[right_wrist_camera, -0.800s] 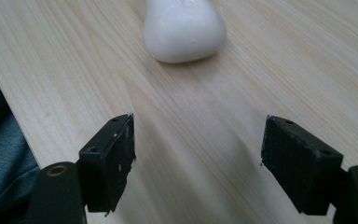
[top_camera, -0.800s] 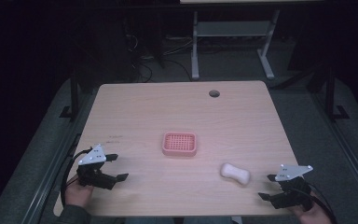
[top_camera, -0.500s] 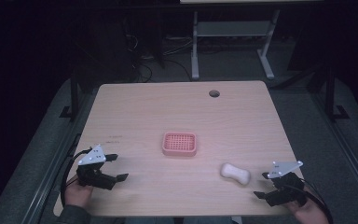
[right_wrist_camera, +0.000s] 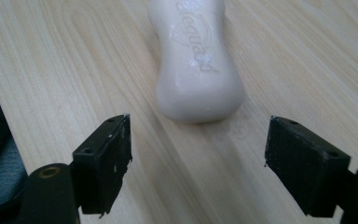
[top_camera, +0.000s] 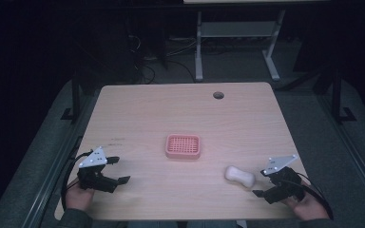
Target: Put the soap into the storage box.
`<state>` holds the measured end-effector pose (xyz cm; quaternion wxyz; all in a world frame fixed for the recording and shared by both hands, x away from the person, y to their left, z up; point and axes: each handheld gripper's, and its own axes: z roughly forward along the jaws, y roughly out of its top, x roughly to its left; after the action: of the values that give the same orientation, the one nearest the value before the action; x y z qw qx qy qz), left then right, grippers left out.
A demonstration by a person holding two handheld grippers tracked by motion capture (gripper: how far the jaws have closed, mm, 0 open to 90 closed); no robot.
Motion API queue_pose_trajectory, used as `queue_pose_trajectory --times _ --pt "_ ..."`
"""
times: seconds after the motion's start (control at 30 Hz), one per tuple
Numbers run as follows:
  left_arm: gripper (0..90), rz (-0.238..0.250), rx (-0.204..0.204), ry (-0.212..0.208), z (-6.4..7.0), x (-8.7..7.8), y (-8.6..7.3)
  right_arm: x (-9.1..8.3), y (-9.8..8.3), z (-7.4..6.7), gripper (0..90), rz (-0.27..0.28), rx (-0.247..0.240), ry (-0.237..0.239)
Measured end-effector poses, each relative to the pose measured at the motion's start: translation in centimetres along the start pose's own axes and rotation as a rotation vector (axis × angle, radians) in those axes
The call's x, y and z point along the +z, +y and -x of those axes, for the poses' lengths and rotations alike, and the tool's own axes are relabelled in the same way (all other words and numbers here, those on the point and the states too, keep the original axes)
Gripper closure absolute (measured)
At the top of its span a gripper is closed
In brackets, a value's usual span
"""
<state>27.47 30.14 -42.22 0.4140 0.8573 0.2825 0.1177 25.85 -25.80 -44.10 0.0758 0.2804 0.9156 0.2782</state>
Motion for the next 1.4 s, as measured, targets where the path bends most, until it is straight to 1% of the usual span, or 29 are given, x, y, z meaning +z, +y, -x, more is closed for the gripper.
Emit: queue_pose_trajectory --times 0.03,0.13,0.17,0.23,0.37,0.47,0.57,0.6,0.7,0.77,0.8,0.9,0.93,1.1,1.17,1.2,1.3,1.33,1.4 --pt "14.8 0.000 0.002 0.000 0.0 0.0 0.0 0.1 0.2 0.0 21.1 -0.006 0.002 0.004" --pt "14.8 0.002 0.001 0.001 -0.1 -0.1 0.0 0.2 0.8 0.0 20.3 -0.022 -0.017 0.001" --pt "14.8 0.002 0.001 0.001 -0.1 -0.1 0.0 0.2 0.8 0.0 20.3 -0.022 -0.017 0.001" --pt "14.8 0.002 0.001 0.001 -0.1 -0.1 0.0 0.4 1.5 0.2 18.0 -0.029 -0.019 0.009" --pt "14.8 0.002 0.002 0.001 -0.1 -0.1 0.0 0.7 1.9 0.2 17.6 -0.033 -0.018 0.017" --pt "14.8 0.003 0.002 0.003 -0.1 -0.1 0.0 1.0 2.3 0.2 17.5 -0.045 -0.030 0.025" --pt "14.8 0.002 0.003 0.003 -0.1 -0.1 0.0 1.3 2.7 0.1 18.5 -0.060 -0.042 0.024" --pt "14.8 0.002 0.002 0.003 -0.1 -0.1 0.0 1.5 3.0 0.2 19.0 -0.068 -0.064 0.021" --pt "14.8 0.003 -0.001 0.004 -0.1 -0.1 0.0 1.7 3.5 0.2 19.5 -0.072 -0.075 0.019" --pt "14.8 0.004 -0.002 0.003 -0.1 -0.1 0.0 1.7 3.6 0.2 20.0 -0.073 -0.073 0.020" --pt "14.8 0.006 -0.004 0.002 -0.1 -0.1 0.0 1.9 4.0 0.2 20.8 -0.083 -0.087 0.020" --pt "14.8 0.004 -0.005 0.004 -0.1 -0.2 0.0 2.1 4.3 0.1 21.2 -0.094 -0.092 0.021" --pt "14.8 0.006 -0.001 0.005 -0.2 -0.2 0.0 2.3 4.7 0.1 21.9 -0.099 -0.104 0.024" --pt "14.8 0.006 -0.004 0.003 -0.1 -0.2 0.0 2.7 5.2 0.0 22.5 -0.110 -0.111 0.033" --pt "14.8 0.008 -0.003 0.002 -0.1 -0.2 0.0 3.1 5.5 0.1 23.6 -0.125 -0.124 0.034" --pt "14.8 0.007 -0.005 0.003 -0.1 -0.2 0.0 3.1 5.6 0.1 24.0 -0.132 -0.120 0.035" --pt "14.8 0.006 -0.005 0.003 -0.1 -0.2 0.0 3.3 5.7 0.1 24.9 -0.138 -0.129 0.035" --pt "14.8 0.007 -0.006 0.002 -0.1 -0.2 0.0 3.4 5.9 0.1 26.9 -0.141 -0.130 0.042" --pt "14.8 0.008 -0.006 0.002 -0.1 -0.1 0.0 3.6 6.0 0.2 28.0 -0.147 -0.137 0.041"
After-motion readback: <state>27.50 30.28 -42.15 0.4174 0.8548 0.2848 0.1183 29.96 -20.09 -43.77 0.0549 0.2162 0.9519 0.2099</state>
